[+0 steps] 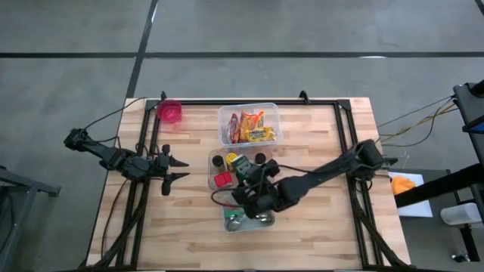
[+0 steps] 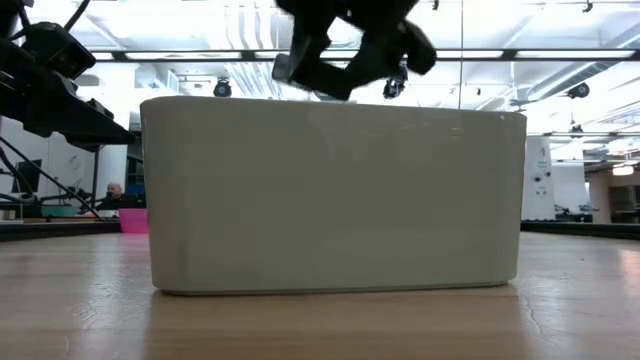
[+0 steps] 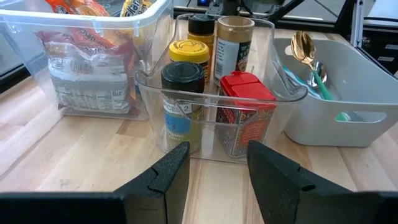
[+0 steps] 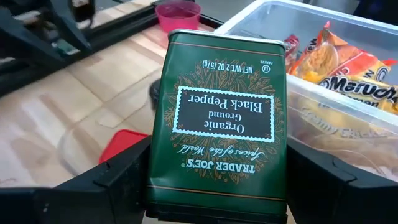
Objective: Pick & Place Food Item
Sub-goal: Put the green spice can into the transparent bin, then return to Home Position
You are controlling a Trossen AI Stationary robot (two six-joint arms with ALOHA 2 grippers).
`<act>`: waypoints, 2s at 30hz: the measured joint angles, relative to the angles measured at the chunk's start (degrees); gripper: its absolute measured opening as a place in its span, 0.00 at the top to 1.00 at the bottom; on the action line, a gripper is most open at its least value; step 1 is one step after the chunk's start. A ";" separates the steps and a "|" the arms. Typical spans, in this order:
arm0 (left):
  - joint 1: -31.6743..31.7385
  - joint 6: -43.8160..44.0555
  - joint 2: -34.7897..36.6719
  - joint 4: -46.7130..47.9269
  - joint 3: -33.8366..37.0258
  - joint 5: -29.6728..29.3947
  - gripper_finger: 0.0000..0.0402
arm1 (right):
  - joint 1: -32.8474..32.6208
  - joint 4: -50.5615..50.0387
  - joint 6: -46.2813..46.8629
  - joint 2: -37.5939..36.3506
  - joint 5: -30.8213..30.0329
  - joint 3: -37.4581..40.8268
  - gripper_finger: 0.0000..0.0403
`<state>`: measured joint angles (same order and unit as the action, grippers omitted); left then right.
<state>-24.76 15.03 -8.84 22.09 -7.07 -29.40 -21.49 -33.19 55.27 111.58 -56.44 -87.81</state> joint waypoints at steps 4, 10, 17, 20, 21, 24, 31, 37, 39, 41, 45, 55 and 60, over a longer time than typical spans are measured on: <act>0.00 0.00 0.00 -0.01 0.00 0.01 0.59 | 0.52 0.36 0.08 2.48 -0.09 0.02 0.28; 0.01 0.00 0.00 0.01 0.00 0.02 0.59 | 0.86 1.99 1.51 5.67 -0.50 0.02 0.28; 0.01 0.00 -0.44 0.02 0.00 0.10 0.59 | 1.64 2.67 1.76 8.81 -0.77 -0.07 0.28; -0.01 0.00 -0.42 0.02 -0.02 0.17 0.59 | 1.63 2.74 2.50 9.44 -1.55 -0.18 0.28; 0.01 0.00 -0.42 0.00 -0.02 0.15 0.59 | 1.67 2.77 2.61 9.68 -1.73 -0.19 0.28; 0.01 0.00 -0.42 0.02 -0.02 0.15 0.59 | 1.68 2.69 2.58 10.02 -2.86 -0.20 0.28; 0.01 0.00 -0.42 0.02 -0.02 0.04 0.59 | 1.68 3.17 2.99 10.11 -1.82 -0.20 0.28; 0.01 0.00 -0.42 0.02 -0.02 -0.01 0.59 | 1.68 3.41 2.33 10.11 -1.32 -0.15 0.28; -0.01 0.00 -0.42 0.02 -0.02 0.00 0.59 | 1.68 3.47 0.74 10.11 -0.92 -0.15 0.28; -0.01 0.01 -0.42 0.02 -0.02 -0.01 0.59 | 1.66 3.47 0.08 10.11 -0.90 -0.15 0.28; -0.01 0.00 -0.42 0.02 -0.02 -0.01 0.59 | 1.63 3.48 0.01 10.11 -0.78 -0.13 0.28; 0.01 0.00 -0.42 0.02 -0.02 0.02 0.59 | 1.63 3.56 -0.19 10.11 -0.59 -0.09 0.20; 0.01 0.01 -0.42 0.02 -0.02 0.02 0.59 | 1.63 3.56 0.06 10.09 -0.59 -0.09 0.18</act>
<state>-24.75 15.04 -9.26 22.11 -7.09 -29.39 -19.86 -29.63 55.33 121.68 -57.04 -87.90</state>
